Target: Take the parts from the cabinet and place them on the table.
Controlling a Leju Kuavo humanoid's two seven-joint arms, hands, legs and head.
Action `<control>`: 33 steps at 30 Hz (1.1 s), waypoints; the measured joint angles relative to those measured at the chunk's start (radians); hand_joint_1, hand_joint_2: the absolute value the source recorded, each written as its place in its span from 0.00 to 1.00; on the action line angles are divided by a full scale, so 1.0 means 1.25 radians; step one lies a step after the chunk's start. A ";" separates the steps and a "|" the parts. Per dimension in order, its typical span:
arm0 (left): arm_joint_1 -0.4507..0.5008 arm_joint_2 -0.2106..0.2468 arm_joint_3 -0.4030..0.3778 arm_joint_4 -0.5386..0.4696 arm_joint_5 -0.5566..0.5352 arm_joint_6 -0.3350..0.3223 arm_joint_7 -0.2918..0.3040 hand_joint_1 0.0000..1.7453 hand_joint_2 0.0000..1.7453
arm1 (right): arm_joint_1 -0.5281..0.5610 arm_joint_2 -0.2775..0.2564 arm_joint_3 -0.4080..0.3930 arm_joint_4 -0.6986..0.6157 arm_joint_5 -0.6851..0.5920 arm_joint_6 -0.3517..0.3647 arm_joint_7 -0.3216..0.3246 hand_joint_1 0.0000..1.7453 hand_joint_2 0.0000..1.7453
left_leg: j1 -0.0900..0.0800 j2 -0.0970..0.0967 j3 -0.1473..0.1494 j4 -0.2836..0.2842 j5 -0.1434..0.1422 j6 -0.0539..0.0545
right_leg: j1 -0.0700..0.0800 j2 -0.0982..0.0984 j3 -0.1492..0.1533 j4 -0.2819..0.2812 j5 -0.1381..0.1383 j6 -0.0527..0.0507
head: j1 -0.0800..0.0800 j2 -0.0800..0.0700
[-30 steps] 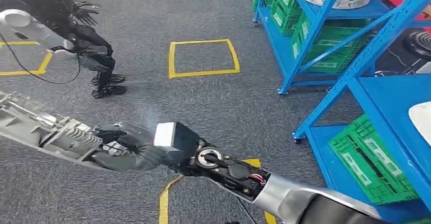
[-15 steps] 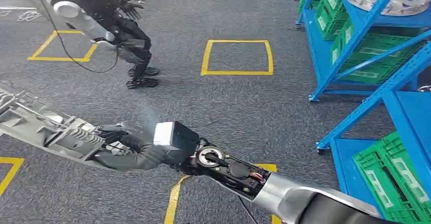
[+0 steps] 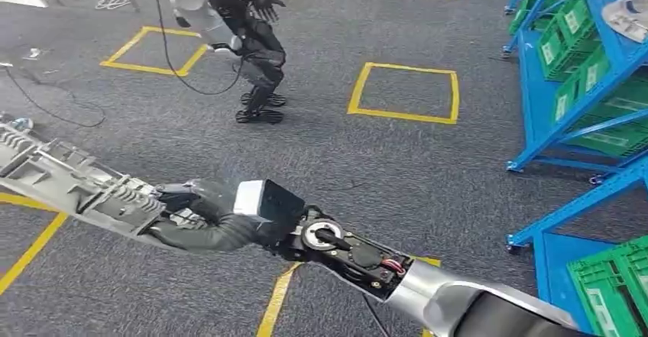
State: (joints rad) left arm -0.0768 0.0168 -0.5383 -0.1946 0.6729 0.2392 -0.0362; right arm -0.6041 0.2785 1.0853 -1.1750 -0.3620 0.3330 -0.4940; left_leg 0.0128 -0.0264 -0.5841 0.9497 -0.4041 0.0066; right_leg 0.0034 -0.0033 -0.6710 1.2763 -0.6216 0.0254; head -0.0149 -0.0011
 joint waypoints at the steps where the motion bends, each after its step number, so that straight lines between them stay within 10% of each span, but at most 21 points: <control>1: 0.000 0.000 0.000 0.000 0.000 0.000 0.001 0.00 1.00 | 0.004 -0.002 0.000 -0.001 0.000 -0.002 0.003 1.00 1.00 | -0.001 -0.011 0.000 0.000 0.000 0.000 | 0.000 0.001 -0.011 0.016 0.005 -0.003 | 0.000 0.000; 3: 0.000 0.001 -0.001 0.000 -0.001 0.000 0.001 0.00 1.00 | 0.009 -0.005 -0.001 -0.001 0.000 -0.002 0.007 1.00 1.00 | -0.002 -0.034 0.001 0.002 0.000 0.000 | 0.000 0.005 0.021 -0.064 0.064 -0.010 | 0.000 0.000; 5: -0.001 0.000 -0.003 0.000 -0.001 0.000 0.001 0.00 1.00 | 0.009 -0.007 -0.001 -0.007 0.000 -0.001 0.008 1.00 1.00 | 0.000 -0.055 0.001 0.005 -0.001 -0.001 | 0.000 0.052 0.091 -0.225 0.144 -0.020 | 0.000 0.000; 6: -0.003 -0.001 -0.004 0.000 -0.001 0.000 0.001 0.00 1.00 | 0.009 -0.008 -0.001 -0.008 0.000 -0.001 0.008 1.00 1.00 | -0.003 -0.061 -0.003 0.007 0.001 -0.004 | -0.004 0.077 0.103 -0.246 0.134 -0.023 | -0.001 0.000; 10: 0.000 -0.001 -0.004 0.000 -0.001 0.000 0.000 0.00 1.00 | 0.009 -0.009 -0.001 -0.014 0.002 0.001 0.008 1.00 1.00 | 0.004 -0.096 -0.011 -0.003 0.011 -0.024 | -0.002 0.046 0.109 -0.264 0.142 -0.028 | 0.000 0.000; 12: -0.001 -0.002 -0.005 0.000 -0.001 0.000 0.000 0.00 1.00 | 0.008 -0.009 -0.002 -0.014 0.002 0.000 0.009 1.00 1.00 | 0.000 -0.016 -0.030 0.041 -0.024 -0.025 | -0.004 0.024 0.117 -0.279 0.149 -0.035 | -0.004 0.000; 16: -0.005 -0.002 -0.005 0.000 -0.001 0.000 0.001 0.00 1.00 | 0.009 -0.010 -0.004 -0.014 0.002 0.001 0.010 1.00 1.00 | 0.003 0.013 -0.134 0.264 -0.111 -0.036 | -0.002 -0.020 0.113 -0.276 0.148 -0.035 | -0.004 0.000; 19: -0.004 0.000 -0.005 0.000 0.002 0.000 0.001 0.00 1.00 | 0.009 -0.011 -0.004 -0.014 0.002 0.005 0.013 1.00 1.00 | 0.006 0.025 -0.052 0.113 -0.030 -0.039 | -0.003 -0.046 0.115 -0.274 0.144 -0.032 | -0.005 0.000; 21: -0.007 -0.002 -0.005 0.000 0.004 0.000 0.000 0.00 1.00 | 0.008 -0.011 -0.004 -0.014 0.002 0.006 0.012 1.00 1.00 | -0.005 0.079 0.009 0.003 -0.012 -0.035 | 0.007 -0.061 0.114 -0.269 0.137 -0.022 | -0.006 0.000; 25: -0.006 -0.001 -0.005 0.000 0.006 0.000 -0.002 0.00 1.00 | 0.006 -0.011 -0.004 -0.014 0.001 0.008 0.011 1.00 1.00 | -0.002 0.040 0.000 0.001 -0.004 -0.013 | 0.008 -0.084 0.119 -0.267 0.132 -0.010 | -0.004 0.000; 27: -0.009 -0.002 -0.005 0.000 0.006 0.000 -0.002 0.00 1.00 | 0.005 -0.011 -0.004 -0.017 0.001 0.009 0.010 1.00 1.00 | 0.001 0.026 0.003 -0.002 -0.001 -0.001 | 0.000 -0.039 0.104 -0.226 0.098 -0.001 | -0.004 0.000; 30: -0.009 -0.002 -0.005 0.000 0.008 0.000 -0.002 0.00 1.00 | 0.005 -0.011 -0.004 -0.018 0.000 0.011 0.006 1.00 1.00 | -0.001 0.004 0.001 -0.002 0.000 0.005 | -0.001 -0.002 0.009 -0.019 0.005 0.001 | -0.002 0.000; 31: -0.008 -0.002 -0.005 0.000 0.009 0.000 -0.002 0.00 1.00 | 0.007 -0.011 -0.004 -0.018 0.001 0.012 0.006 1.00 1.00 | -0.002 -0.008 0.001 -0.001 0.000 0.005 | -0.001 -0.001 -0.013 0.022 -0.001 0.000 | -0.002 0.000; 33: -0.008 -0.002 -0.005 0.000 0.009 0.000 -0.002 0.00 1.00 | 0.008 -0.011 -0.004 -0.018 0.002 0.012 0.005 1.00 1.00 | -0.004 -0.031 0.002 0.000 0.000 0.005 | 0.000 0.002 0.008 -0.034 0.047 -0.007 | -0.002 0.000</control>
State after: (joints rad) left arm -0.0868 0.0149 -0.5447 -0.1945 0.6840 0.2392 -0.0385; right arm -0.5939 0.2644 1.0803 -1.1971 -0.3601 0.3483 -0.4871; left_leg 0.0078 -0.0649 -0.5816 0.9499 -0.4036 0.0128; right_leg 0.0031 -0.0004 -0.6614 1.2336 -0.5623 0.0164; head -0.0172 -0.0011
